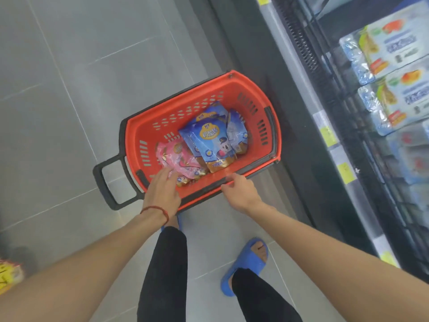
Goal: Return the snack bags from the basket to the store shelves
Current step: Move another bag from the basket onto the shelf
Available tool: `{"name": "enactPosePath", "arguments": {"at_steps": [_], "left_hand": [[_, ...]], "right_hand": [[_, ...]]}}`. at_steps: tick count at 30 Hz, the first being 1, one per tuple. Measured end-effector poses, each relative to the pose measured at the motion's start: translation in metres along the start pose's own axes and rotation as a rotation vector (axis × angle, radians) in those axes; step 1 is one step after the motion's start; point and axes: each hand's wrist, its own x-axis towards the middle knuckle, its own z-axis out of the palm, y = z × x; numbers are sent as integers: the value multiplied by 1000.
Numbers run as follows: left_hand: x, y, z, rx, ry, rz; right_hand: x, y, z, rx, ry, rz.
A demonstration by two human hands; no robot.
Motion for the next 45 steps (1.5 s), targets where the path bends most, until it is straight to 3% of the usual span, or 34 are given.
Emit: {"name": "enactPosePath", "arguments": {"at_steps": [8,12,19,25,33,37,40,42,45], "left_hand": [[35,57,31,-421,142,-209],[97,55,63,-532,107,-281],[197,37,133,-607,108,-487],[244,23,169,-621,193,-449],[257,3,176,-553,176,-381],[248,10,168,-588,215,-394],[245,15,160,-652,288,-415],[243,11,156,-704,354,-430],[242,1,153,-812,395,-505]], "right_hand": [[44,14,-41,28,219,-206],[114,6,-52,-1,315,-281],[244,-1,-58,-309,264,-175],[309,3,-54,-505,345,-325],[334,-8,-54,-531,187,-430],[337,-2,-52,-585,150,-313],[331,1,-49,-646,-74,-298],[339,-6,-42,-575,-188,-263],[347,0,-36,-475,-201,-86]]}}
